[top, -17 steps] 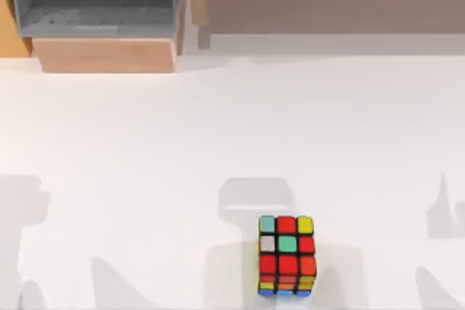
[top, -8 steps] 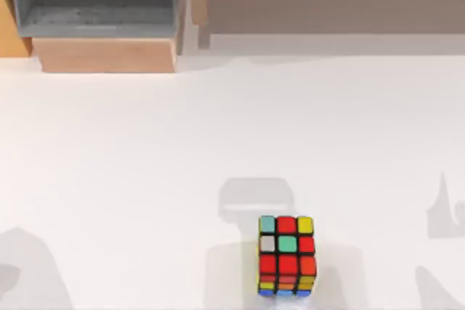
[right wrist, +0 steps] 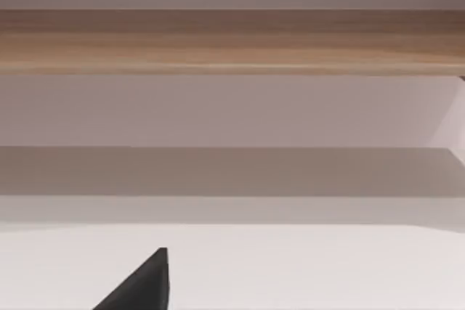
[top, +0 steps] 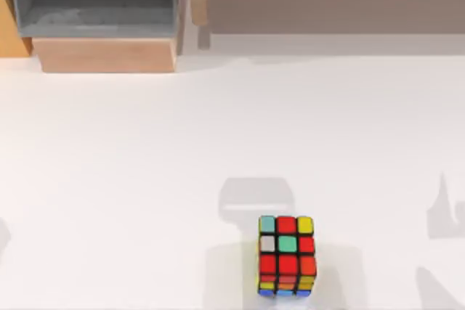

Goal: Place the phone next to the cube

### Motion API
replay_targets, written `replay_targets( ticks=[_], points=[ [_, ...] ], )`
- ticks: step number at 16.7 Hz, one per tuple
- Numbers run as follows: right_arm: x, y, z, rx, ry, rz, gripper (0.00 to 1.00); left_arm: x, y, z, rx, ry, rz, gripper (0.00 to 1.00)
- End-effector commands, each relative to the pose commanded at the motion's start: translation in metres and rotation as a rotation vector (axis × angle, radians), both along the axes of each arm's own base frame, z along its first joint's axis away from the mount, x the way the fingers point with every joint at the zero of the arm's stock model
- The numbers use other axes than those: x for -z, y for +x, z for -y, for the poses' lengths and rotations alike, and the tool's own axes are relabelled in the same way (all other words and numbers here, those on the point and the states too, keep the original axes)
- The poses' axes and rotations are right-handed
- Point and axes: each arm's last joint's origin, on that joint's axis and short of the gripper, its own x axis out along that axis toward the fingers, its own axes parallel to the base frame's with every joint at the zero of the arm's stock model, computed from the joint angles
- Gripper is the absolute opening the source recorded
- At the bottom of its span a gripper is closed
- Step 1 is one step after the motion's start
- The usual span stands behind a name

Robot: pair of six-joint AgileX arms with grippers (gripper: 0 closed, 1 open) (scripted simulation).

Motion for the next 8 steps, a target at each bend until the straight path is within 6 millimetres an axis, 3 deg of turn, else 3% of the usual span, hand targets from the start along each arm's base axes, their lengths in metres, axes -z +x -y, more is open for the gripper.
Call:
replay_targets(
  ticks=[8],
  points=[
    [0.0, 0.0, 0.0, 0.0, 0.0, 0.0, 1.0, 0.0058, 0.0032, -0.0035, 0.02, -0.019, -0.017, 1.0]
  ],
)
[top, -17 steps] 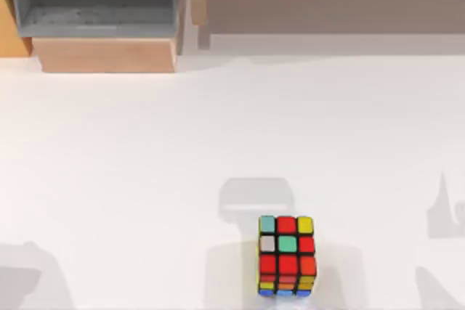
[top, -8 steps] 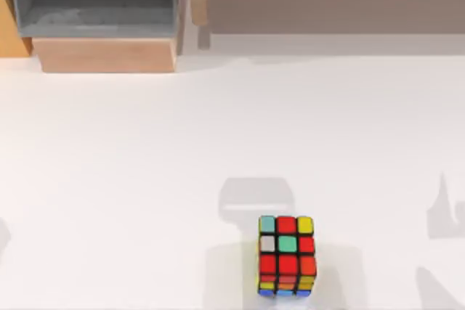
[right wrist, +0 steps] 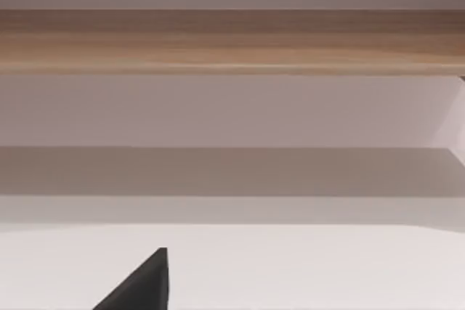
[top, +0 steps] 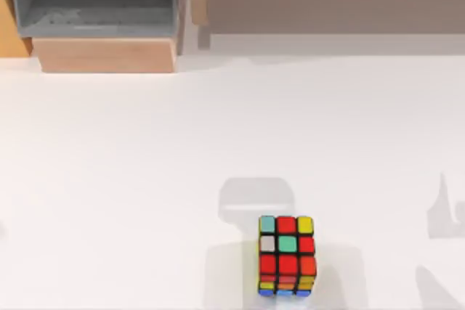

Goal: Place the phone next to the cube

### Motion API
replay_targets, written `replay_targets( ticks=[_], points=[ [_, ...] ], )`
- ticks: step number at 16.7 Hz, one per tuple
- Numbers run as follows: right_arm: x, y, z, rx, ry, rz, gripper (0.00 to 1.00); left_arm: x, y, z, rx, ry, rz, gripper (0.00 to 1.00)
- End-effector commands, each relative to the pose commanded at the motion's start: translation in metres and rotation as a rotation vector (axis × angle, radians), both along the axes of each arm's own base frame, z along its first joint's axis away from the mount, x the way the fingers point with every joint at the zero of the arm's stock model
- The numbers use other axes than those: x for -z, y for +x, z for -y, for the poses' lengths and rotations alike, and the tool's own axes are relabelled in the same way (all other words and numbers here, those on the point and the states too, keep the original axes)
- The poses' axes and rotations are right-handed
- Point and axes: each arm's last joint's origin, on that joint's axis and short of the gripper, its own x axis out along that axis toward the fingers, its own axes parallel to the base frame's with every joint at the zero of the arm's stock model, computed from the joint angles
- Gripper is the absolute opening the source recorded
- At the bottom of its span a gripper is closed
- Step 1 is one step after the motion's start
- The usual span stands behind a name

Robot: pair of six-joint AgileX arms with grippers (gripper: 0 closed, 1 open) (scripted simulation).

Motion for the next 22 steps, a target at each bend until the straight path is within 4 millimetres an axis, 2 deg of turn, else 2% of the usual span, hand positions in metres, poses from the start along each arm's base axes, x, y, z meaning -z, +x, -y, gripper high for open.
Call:
replay_targets(
  ticks=[6, 10, 22],
  points=[
    [0.0, 0.0, 0.0, 0.0, 0.0, 0.0, 1.0, 0.037, 0.0, -0.001, -0.002, 0.001, 0.0, 1.0],
    [0.0, 0.0, 0.0, 0.0, 0.0, 0.0, 1.0, 0.039, -0.001, -0.001, -0.002, -0.001, -0.001, 1.0],
    [0.0, 0.0, 0.0, 0.0, 0.0, 0.0, 1.0, 0.039, -0.001, -0.001, -0.002, -0.001, -0.001, 0.1]
  ],
)
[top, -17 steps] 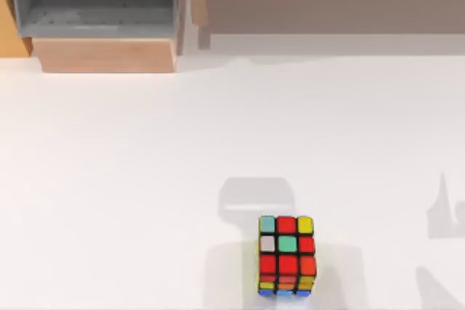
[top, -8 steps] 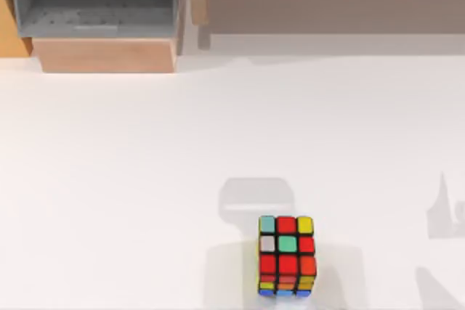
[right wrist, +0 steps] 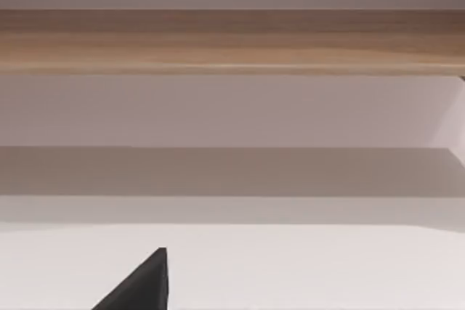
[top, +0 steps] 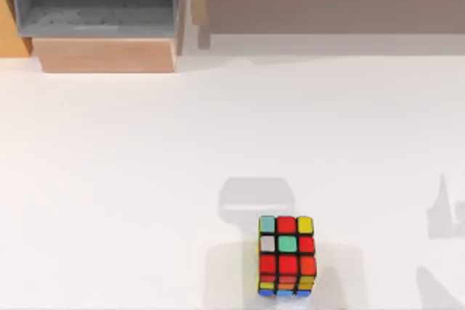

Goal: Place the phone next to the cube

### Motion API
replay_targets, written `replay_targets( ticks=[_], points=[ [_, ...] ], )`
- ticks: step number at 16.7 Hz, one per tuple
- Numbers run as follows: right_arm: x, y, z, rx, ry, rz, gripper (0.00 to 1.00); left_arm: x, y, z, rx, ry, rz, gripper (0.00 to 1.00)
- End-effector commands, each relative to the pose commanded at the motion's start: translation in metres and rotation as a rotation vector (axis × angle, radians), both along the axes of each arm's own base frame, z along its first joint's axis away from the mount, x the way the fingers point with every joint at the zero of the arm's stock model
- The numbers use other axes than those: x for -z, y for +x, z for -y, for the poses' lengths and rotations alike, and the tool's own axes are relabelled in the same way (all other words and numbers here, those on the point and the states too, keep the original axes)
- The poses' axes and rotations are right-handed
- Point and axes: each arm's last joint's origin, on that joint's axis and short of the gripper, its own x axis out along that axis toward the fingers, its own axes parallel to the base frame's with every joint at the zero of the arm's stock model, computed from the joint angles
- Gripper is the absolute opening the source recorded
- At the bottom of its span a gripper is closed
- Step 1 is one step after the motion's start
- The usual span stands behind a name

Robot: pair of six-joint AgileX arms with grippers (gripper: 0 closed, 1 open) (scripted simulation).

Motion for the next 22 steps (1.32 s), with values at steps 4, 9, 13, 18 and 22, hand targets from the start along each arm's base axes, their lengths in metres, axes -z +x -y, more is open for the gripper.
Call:
replay_targets(
  ticks=[4, 9, 13, 18, 22],
  points=[
    [0.0, 0.0, 0.0, 0.0, 0.0, 0.0, 1.0, 0.0, 0.0, 0.0, 0.0, 0.0, 0.0, 0.0],
    [0.0, 0.0, 0.0, 0.0, 0.0, 0.0, 1.0, 0.0, 0.0, 0.0, 0.0, 0.0, 0.0, 0.0],
    [0.0, 0.0, 0.0, 0.0, 0.0, 0.0, 1.0, -0.018, -0.001, 0.002, -0.01, -0.007, 0.002, 0.0],
    [0.0, 0.0, 0.0, 0.0, 0.0, 0.0, 1.0, -0.031, -0.001, 0.003, -0.011, -0.003, 0.005, 0.0],
    [0.0, 0.0, 0.0, 0.0, 0.0, 0.0, 1.0, -0.034, 0.001, 0.002, -0.012, 0.006, 0.012, 0.0]
  ],
)
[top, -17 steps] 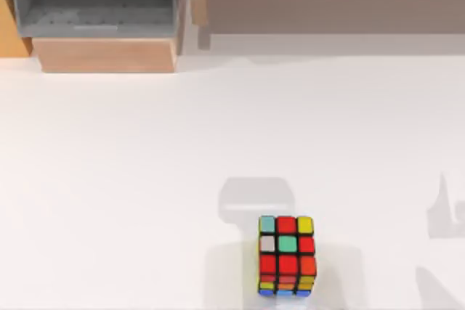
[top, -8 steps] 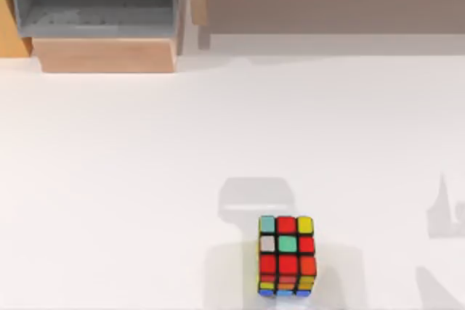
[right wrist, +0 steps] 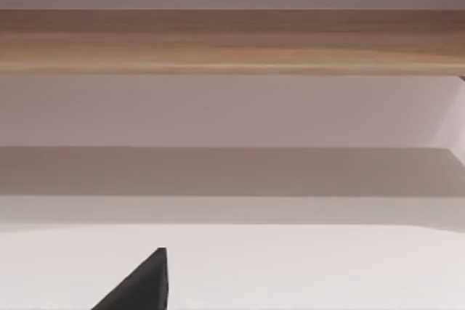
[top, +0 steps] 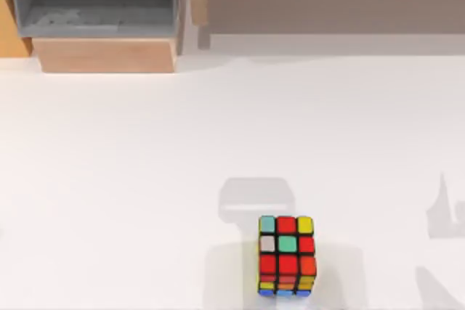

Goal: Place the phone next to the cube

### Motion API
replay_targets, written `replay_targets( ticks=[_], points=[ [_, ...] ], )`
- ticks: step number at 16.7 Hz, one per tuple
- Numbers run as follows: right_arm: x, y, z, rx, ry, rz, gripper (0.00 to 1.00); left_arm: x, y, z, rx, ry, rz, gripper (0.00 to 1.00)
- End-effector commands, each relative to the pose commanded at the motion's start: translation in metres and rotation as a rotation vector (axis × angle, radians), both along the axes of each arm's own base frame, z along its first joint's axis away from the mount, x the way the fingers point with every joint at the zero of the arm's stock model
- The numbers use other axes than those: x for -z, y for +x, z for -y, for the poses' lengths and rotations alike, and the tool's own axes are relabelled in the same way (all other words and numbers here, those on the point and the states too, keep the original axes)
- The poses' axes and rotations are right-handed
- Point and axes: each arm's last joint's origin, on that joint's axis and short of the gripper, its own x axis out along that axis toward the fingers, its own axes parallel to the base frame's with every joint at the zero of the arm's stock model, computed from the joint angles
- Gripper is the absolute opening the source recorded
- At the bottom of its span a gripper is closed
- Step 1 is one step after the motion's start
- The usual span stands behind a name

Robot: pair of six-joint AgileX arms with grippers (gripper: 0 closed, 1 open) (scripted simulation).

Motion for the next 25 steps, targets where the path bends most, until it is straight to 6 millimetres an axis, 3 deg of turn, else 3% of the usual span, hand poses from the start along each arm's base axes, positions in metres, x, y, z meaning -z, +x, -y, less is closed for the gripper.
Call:
replay_targets(
  ticks=[5, 9, 13, 17, 21, 25],
  points=[
    [0.0, 0.0, 0.0, 0.0, 0.0, 0.0, 1.0, -0.038, 0.029, 0.015, -0.028, 0.087, 0.103, 0.0],
    [0.0, 0.0, 0.0, 0.0, 0.0, 0.0, 1.0, -0.062, 0.065, 0.058, -0.062, 0.081, 0.19, 0.0],
    [0.0, 0.0, 0.0, 0.0, 0.0, 0.0, 1.0, -0.074, 0.095, 0.124, -0.112, -0.006, 0.236, 0.0],
    [0.0, 0.0, 0.0, 0.0, 0.0, 0.0, 1.0, -0.075, 0.109, 0.2, -0.174, -0.118, 0.198, 0.0],
    [0.0, 0.0, 0.0, 0.0, 0.0, 0.0, 1.0, -0.07, 0.102, 0.277, -0.241, -0.179, 0.093, 0.0],
    [0.0, 0.0, 0.0, 0.0, 0.0, 0.0, 1.0, -0.063, 0.082, 0.342, -0.307, -0.159, -0.008, 0.0]
  ],
)
